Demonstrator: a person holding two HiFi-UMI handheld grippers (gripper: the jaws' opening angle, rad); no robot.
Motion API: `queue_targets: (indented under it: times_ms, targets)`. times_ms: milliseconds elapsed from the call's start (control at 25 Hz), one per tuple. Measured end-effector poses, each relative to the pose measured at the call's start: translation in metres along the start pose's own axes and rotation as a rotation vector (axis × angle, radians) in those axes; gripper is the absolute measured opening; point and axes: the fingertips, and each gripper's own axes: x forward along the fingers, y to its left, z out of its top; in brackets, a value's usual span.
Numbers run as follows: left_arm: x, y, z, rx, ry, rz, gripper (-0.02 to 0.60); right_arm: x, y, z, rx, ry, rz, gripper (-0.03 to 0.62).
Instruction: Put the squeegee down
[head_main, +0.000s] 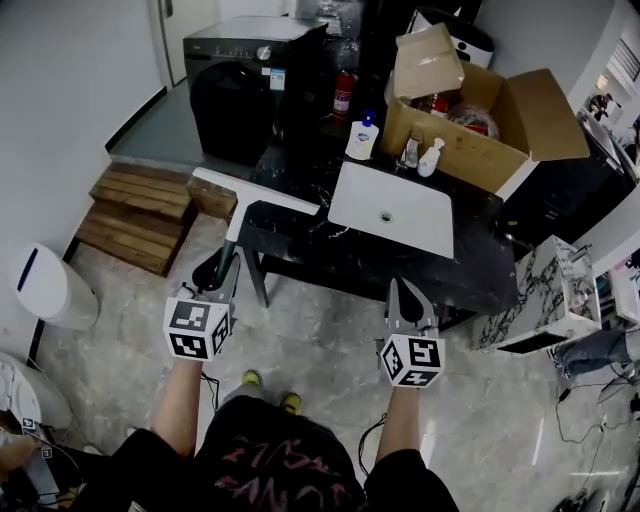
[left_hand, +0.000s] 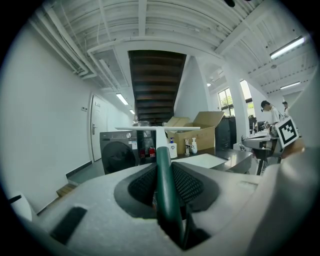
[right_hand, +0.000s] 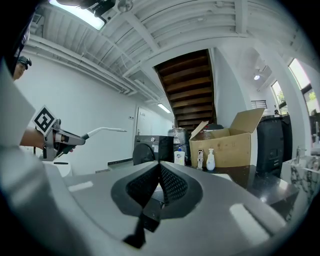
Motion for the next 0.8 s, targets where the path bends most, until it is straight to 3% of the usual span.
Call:
queue_targets:
  times_ms: [800]
  targets:
    - [0.14, 0.049, 0.012, -0.024, 0.015, -0.034, 0.101, 0.125, -0.037, -0.003, -0.002, 0.026, -0.048, 0.011]
